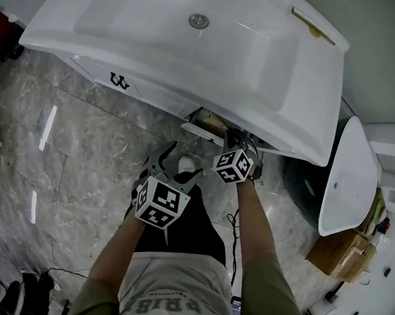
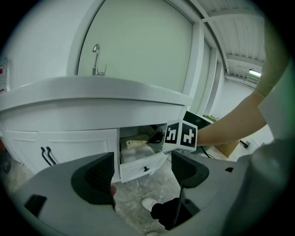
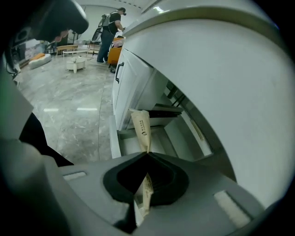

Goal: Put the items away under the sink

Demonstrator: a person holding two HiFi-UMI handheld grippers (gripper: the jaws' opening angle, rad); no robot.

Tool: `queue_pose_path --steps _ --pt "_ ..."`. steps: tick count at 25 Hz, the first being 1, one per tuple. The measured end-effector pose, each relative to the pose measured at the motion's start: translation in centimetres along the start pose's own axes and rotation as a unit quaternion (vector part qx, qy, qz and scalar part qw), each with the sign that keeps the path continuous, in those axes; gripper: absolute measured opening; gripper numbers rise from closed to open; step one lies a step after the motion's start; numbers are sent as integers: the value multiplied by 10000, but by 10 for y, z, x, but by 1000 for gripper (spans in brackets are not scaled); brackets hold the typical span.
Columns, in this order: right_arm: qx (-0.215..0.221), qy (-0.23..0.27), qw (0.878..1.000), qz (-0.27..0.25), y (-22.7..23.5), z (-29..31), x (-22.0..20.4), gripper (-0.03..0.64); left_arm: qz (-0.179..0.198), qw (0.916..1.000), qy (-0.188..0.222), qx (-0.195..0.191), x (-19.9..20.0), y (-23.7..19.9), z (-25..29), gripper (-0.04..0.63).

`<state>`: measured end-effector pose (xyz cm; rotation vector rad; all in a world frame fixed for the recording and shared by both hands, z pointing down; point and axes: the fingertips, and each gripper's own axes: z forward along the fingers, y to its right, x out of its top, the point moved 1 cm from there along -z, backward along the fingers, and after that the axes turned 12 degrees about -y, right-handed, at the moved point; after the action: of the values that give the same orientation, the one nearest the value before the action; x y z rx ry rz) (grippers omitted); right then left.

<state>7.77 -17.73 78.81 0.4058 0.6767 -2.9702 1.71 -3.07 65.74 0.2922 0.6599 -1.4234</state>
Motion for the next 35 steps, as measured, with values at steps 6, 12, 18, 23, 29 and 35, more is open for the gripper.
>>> queue_pose_path --steps 6,12,18,23,29,35 --pt "73 -188 9990 -397 -2 36 -4 2 16 9998 -196 -19 -23 3 33 374" --pt "85 -477 9972 -573 0 62 -8 2 0 9998 -196 15 -28 -5 52 374" --pt "158 -571 9948 -825 -5 84 -5 2 -51 9998 -210 33 -35 -12 69 374" --pt "200 -730 9933 -875 -5 102 -8 2 -208 9996 -201 16 -42 -15 81 374" --pt "331 -850 9917 -902 -4 114 -11 2 -330 9992 -242 -1 -46 -19 89 374" --pt "395 -917 9911 -878 0 118 -11 3 -387 9988 -297 -59 -43 -19 94 377"
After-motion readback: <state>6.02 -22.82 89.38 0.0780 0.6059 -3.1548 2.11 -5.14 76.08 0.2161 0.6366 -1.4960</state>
